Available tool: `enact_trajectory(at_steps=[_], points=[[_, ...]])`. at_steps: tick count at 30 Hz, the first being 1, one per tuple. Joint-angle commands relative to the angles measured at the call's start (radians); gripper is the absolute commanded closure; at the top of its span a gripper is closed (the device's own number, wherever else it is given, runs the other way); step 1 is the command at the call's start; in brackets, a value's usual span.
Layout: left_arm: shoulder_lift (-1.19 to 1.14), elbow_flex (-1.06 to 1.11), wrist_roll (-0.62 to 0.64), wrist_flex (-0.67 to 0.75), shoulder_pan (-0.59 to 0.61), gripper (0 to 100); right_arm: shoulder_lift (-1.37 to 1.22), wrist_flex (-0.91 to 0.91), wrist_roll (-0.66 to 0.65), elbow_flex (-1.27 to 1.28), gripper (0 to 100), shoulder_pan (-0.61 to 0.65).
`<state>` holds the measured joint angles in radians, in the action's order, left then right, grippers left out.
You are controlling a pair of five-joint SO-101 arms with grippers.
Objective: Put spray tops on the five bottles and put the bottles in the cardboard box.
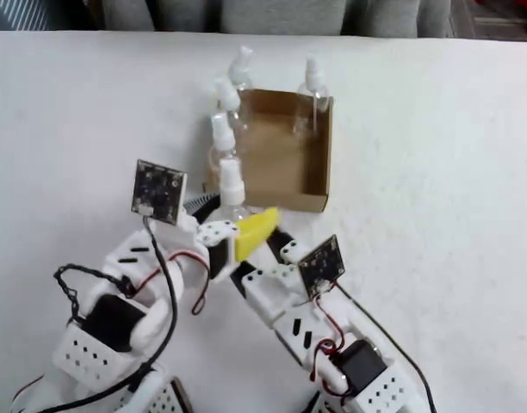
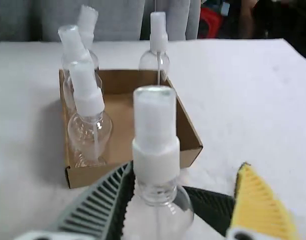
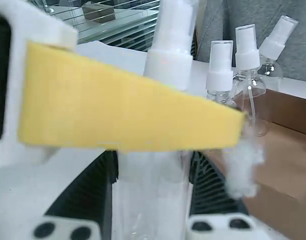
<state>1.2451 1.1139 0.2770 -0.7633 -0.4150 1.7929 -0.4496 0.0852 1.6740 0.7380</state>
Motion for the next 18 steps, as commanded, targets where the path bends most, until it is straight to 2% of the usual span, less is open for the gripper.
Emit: enact_trajectory(at_steps=[1,8,11,18], points=[[0.104,-0.038,0.008,-0.035,-0.004,66,0.01,0.025,0.0,0.015,98.3,0.005],[0.387,-0.04,0.005,-0.147,0.015,71,0.01,0.025,0.0,0.015,98.3,0.002],[0.461,-0.04,0.005,-0.157,0.094,74,0.01,0.039,0.0,0.009,98.3,-0.027],[0.492,-0.035,0.011,-0.15,0.288,83,0.001,0.217,0.0,0.015,98.3,-0.153]])
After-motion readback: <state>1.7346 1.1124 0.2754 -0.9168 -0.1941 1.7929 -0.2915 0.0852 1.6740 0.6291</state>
